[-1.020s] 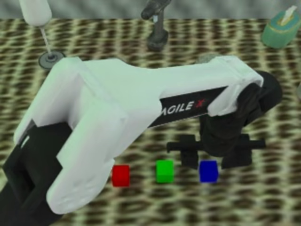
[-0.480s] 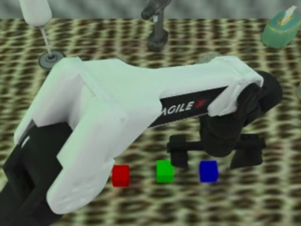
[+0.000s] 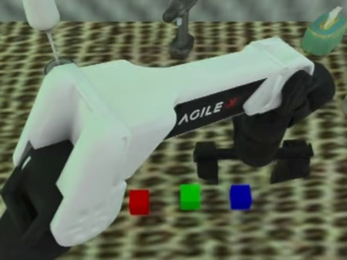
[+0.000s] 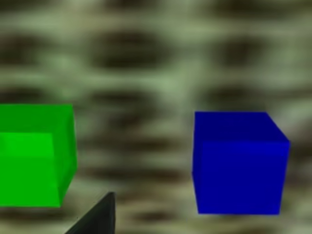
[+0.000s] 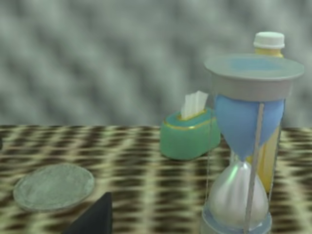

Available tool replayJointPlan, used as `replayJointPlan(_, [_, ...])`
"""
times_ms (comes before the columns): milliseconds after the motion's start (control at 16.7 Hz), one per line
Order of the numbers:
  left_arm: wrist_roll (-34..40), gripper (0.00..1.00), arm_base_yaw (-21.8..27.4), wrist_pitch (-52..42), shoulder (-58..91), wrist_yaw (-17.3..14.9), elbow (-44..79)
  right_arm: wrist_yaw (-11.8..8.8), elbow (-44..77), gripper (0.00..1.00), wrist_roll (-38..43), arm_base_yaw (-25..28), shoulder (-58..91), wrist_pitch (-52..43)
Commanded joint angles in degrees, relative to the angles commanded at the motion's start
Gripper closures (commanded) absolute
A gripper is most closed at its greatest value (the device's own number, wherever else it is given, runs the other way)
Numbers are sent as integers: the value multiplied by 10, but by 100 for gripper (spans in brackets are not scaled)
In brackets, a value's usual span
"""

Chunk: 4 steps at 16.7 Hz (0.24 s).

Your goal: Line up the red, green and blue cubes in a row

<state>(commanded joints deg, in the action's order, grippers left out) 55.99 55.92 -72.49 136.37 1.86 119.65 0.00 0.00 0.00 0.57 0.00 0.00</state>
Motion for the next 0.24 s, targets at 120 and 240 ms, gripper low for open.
replayJointPlan(120, [1,0,-3,-40,-5,1,34,0,0,0,0,0,0,0])
replayJointPlan(240, [2,0,-4,-56,-10,2,50,0,0,0,0,0,0,0])
